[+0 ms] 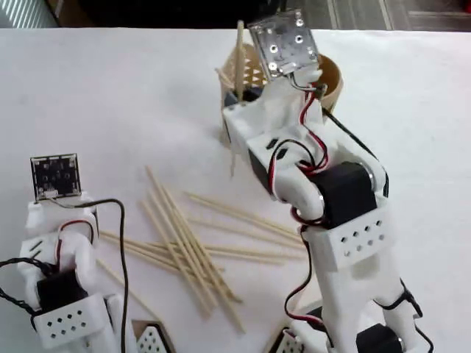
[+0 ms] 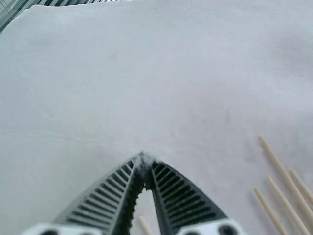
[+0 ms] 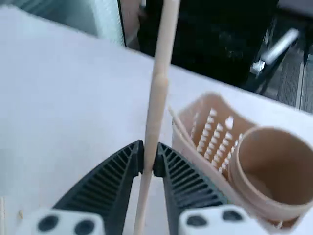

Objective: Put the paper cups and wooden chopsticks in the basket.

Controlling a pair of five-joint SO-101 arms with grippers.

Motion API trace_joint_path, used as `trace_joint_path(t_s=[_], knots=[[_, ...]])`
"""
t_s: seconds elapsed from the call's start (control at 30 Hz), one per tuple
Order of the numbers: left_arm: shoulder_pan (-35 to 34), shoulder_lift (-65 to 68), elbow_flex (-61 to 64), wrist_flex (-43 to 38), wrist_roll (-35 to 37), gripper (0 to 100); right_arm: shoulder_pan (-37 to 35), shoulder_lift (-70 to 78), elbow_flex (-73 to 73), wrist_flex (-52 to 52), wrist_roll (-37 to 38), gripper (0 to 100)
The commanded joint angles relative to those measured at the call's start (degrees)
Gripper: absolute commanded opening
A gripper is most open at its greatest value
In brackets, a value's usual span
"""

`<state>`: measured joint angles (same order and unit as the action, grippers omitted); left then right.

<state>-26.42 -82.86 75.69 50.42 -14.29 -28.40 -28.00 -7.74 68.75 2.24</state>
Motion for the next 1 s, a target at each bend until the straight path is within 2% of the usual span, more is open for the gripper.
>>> trace_joint_path(t_s=[0.0, 0.27, 0.43, 0.57, 0.97], knots=[[-0.4, -0.9, -0.4, -1.3, 0.0, 2, 1.9, 0.3, -2.9, -8.7, 0.5, 1.7], [-0.4, -0.9, -0.4, -1.3, 0.0, 2, 8.5, 8.2, -3.0, -21.6, 0.2, 1.7], [-0.4, -0.9, -0.4, -1.3, 0.0, 2, 10.0, 8.3, -3.0, -26.2, 0.0, 1.7], [-0.4, -0.9, -0.4, -1.3, 0.0, 2, 11.3, 7.8, -3.0, -29.8, -3.1, 1.7], [-0.4, -0.9, -0.4, -1.3, 0.0, 2, 13.8, 16.2, -2.9, -28.0, -3.1, 2.2]])
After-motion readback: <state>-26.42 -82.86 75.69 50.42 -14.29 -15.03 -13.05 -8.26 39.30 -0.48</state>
